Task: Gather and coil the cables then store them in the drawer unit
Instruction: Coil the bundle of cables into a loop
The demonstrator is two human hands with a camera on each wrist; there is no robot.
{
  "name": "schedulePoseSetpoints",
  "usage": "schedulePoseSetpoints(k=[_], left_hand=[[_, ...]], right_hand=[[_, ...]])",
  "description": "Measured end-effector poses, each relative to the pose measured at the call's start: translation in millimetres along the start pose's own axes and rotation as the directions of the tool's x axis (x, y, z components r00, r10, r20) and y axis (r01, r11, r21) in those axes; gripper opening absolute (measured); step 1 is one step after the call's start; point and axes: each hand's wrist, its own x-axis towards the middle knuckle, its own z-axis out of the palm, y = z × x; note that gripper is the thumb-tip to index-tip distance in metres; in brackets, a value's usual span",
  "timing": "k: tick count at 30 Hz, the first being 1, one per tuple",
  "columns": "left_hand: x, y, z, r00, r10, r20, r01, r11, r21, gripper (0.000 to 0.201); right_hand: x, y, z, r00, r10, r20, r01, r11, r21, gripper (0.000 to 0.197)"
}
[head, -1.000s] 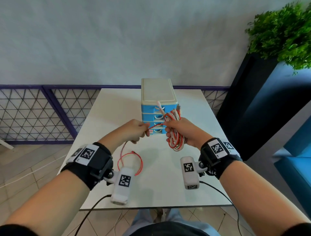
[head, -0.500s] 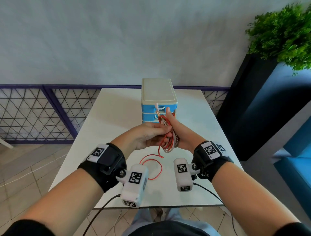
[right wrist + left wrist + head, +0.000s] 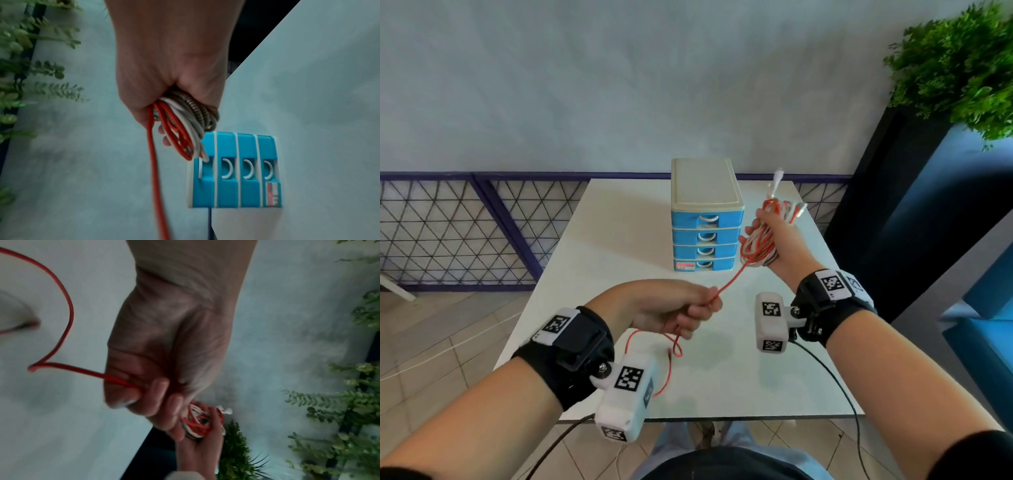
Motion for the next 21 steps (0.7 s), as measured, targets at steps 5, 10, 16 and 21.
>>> schedulePoseSetpoints(k=[5, 10, 16, 21], left_hand=[[2.8, -5.9, -10.4, 0.97, -0.07, -0.235, 0.19, 0.822, 0.537, 0.031], [14.7, 14.1, -17.5, 0.746, 0.43, -0.508, 0.084, 0.695, 0.714, 0.026], [18.9, 31.2, -18.5, 0.534, 0.694, -0.482, -0.044, 0.593, 0.804, 0.018], [20.0, 32.9, -20.3, 0.56, 0.631, -0.536, 0.032, 0.63, 0.776, 0.029]], right_hand=[[-4.3, -14.4, -9.8, 0.998, 0.054, 0.038, -0.055, 0.998, 0.04, 0.005], [-16.1, -6.9, -2.7, 0.975, 0.144, 0.167, -0.095, 0.958, -0.272, 0.008], [-26.5, 5.7, 7.7, 0.852, 0.379, 0.362, -0.16, 0.845, -0.51, 0.027], [-30.4, 9.8, 12.6, 0.865, 0.345, 0.364, -0.128, 0.854, -0.505, 0.011]])
